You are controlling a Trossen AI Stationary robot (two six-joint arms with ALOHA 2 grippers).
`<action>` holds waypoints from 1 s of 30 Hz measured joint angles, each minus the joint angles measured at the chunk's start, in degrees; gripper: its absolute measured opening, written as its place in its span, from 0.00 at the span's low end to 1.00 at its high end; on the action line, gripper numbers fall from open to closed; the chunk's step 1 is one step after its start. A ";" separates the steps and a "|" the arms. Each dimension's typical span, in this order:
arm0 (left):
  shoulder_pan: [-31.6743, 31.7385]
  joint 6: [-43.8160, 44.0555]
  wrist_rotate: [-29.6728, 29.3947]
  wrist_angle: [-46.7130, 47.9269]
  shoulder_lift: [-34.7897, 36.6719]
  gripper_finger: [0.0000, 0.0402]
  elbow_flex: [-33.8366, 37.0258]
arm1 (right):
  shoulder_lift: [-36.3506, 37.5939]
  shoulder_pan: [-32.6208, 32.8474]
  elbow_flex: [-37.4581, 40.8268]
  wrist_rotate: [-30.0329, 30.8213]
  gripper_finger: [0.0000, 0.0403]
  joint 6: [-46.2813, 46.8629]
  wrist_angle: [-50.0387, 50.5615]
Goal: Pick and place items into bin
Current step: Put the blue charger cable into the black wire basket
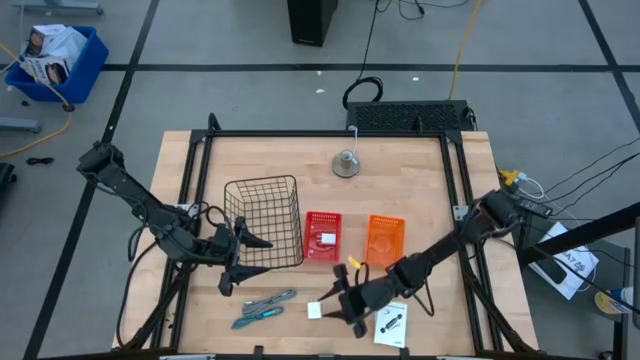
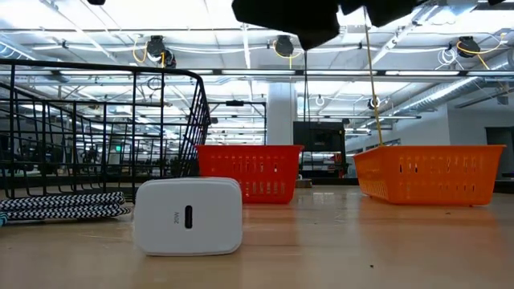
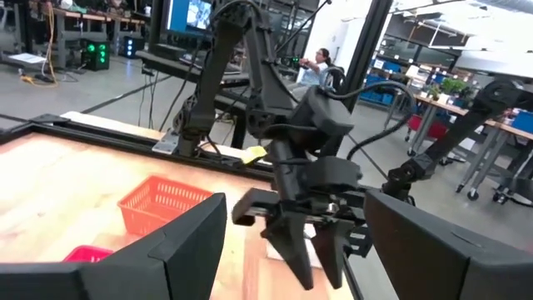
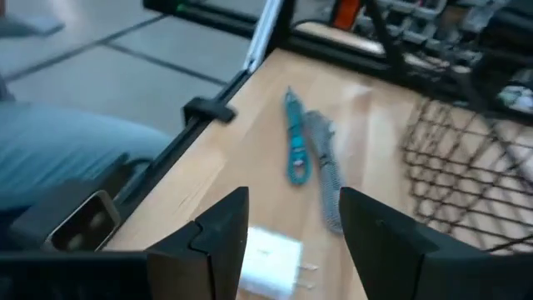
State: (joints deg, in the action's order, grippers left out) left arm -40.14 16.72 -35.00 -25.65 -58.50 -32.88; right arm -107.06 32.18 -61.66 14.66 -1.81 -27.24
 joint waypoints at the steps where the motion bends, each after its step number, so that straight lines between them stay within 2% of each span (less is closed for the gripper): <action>1: 0.00 0.21 0.00 0.18 0.01 0.73 0.00 | -0.58 0.26 -0.36 0.02 0.45 0.93 -0.03; 4: 0.00 0.31 0.00 0.33 0.00 0.73 0.00 | -2.94 0.55 -1.73 -0.81 0.45 3.67 -0.05; 7: 0.00 0.30 -0.02 0.27 0.00 0.73 0.00 | -6.48 0.24 -4.05 -4.57 0.48 5.80 0.43; 15: 0.00 1.43 -0.02 0.26 0.02 0.73 0.00 | -12.16 -0.67 -8.36 -5.66 0.69 6.65 4.37; 18: 0.00 1.45 -0.02 0.51 0.01 0.73 0.00 | -11.59 -0.59 -8.36 -3.09 0.74 5.36 3.77; 22: 0.00 1.59 0.00 0.57 0.00 0.73 0.00 | -11.48 -0.46 -8.40 0.40 0.76 5.13 4.22; 26: 0.00 1.80 0.02 0.55 0.00 0.73 0.00 | -11.86 -0.46 -8.40 2.05 0.75 9.20 6.85; 30: 0.00 1.80 0.00 0.52 0.01 0.73 0.00 | -12.12 -0.45 -8.29 1.70 0.75 9.61 5.40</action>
State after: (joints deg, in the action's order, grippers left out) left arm -40.14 18.52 -35.00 -25.13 -58.49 -32.88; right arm -119.18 31.73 -69.95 16.36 7.80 -21.84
